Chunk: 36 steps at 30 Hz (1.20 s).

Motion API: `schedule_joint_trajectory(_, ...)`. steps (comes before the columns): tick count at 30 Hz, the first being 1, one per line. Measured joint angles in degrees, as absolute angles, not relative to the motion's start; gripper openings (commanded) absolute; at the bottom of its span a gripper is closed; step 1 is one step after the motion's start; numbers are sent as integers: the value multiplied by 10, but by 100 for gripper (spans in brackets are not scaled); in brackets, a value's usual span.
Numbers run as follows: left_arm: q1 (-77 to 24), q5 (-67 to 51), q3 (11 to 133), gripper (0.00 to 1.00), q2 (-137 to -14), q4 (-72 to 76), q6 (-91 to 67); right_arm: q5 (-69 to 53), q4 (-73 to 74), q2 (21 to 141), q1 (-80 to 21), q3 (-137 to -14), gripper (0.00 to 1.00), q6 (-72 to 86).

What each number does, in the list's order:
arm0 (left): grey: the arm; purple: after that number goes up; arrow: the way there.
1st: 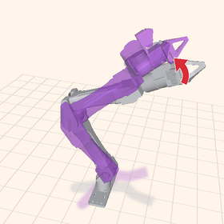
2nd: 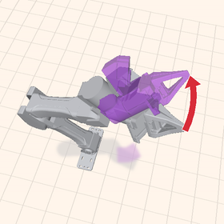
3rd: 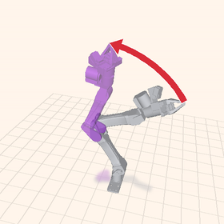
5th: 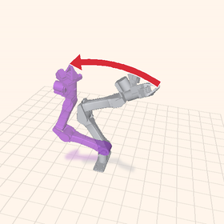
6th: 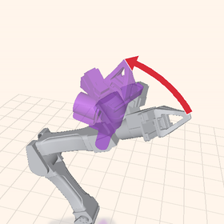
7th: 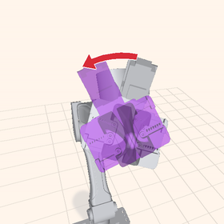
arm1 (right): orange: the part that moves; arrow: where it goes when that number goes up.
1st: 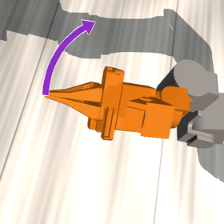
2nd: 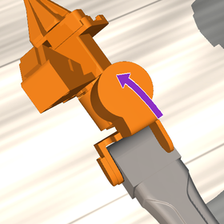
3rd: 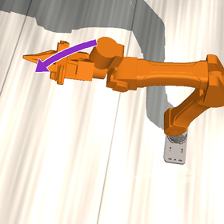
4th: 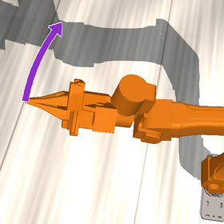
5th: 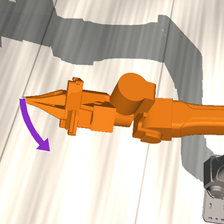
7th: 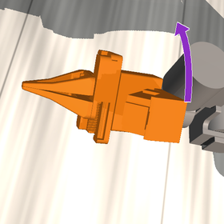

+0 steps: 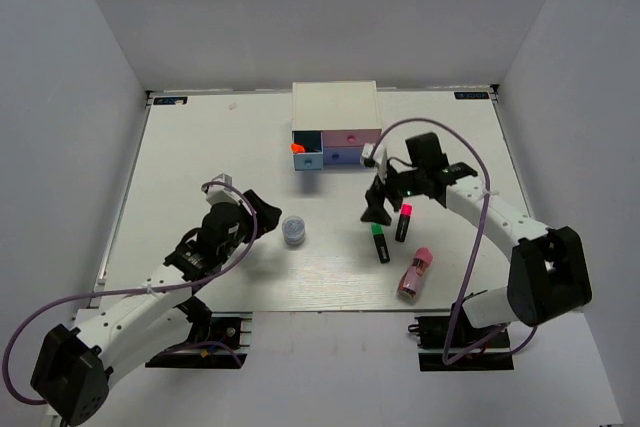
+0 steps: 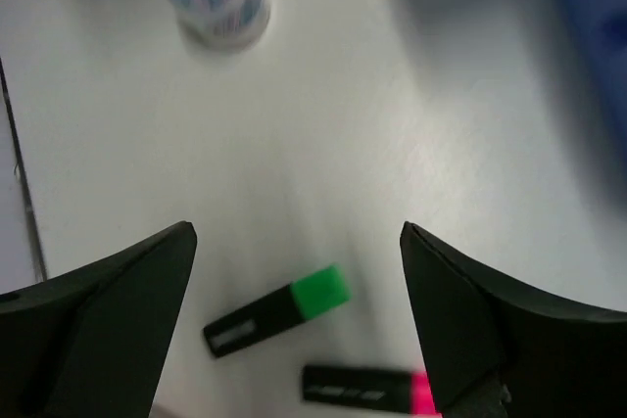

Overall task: Sort the stationery into containers
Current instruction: Grab a piece of stationery with the right arm

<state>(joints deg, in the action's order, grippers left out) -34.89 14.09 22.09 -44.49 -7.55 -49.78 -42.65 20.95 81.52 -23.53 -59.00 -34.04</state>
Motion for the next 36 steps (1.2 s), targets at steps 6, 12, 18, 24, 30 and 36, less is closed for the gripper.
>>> schedule_joint_trajectory(6,-349,124,221,86,-501,-44,-495,-311,262,783,-238,-490,90,-288)
schedule_joint_trajectory(12,-349,115,224,86,-525,-41,-489,-220,248,805,-244,-477,81,-214)
schedule_joint_trajectory(18,-349,114,225,86,-513,-42,-487,-178,234,880,-260,-477,74,-135)
schedule_joint_trajectory(24,-349,117,225,86,-487,-47,-487,-132,206,898,-294,-483,64,-79)
schedule_joint_trajectory(30,-349,126,225,86,-475,-58,-487,-48,191,899,-331,-482,59,-49)
schedule_joint_trajectory(36,-349,131,225,86,-469,-64,-487,15,181,898,-361,-475,46,-42)
